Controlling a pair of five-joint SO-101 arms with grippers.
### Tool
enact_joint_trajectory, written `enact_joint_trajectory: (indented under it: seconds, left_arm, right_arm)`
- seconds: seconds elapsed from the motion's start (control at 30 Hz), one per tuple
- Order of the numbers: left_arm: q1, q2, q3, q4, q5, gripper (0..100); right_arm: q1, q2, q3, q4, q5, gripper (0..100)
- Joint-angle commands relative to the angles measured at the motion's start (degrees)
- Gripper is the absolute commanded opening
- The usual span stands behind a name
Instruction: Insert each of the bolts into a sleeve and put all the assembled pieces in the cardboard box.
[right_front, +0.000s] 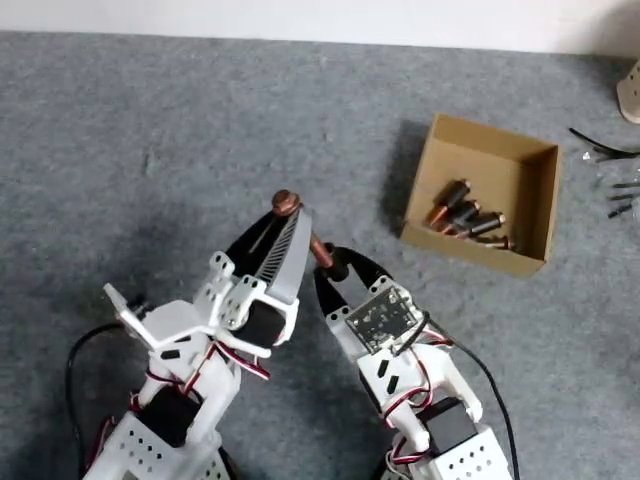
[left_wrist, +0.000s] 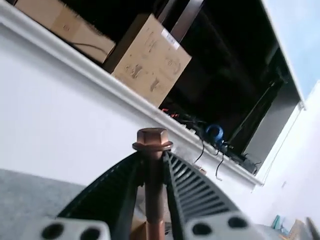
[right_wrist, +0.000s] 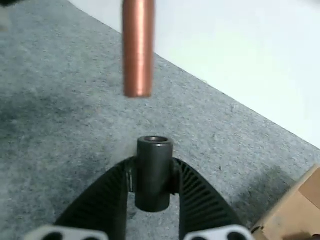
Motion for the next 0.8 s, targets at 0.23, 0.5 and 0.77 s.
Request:
enact_joint_trajectory:
  seconds: [0.23,0.5,0.77]
  left_arm:
    - [-3.9,-1.0,1.1,0.2,0.5,1]
    - [-4.8,-0.6,1.1,0.1,0.8,1]
    - [-4.8,-0.4,1.1,-0.6,0.8,1]
  right_arm:
    - [-0.4,-1.0,6.2,-4.0,0.9,0.4]
    - [-1.2,-1.0,3.5,-3.7,0.7,0.4]
    - [-4.7,-1.0,0.7,-3.6,2.5,0.4]
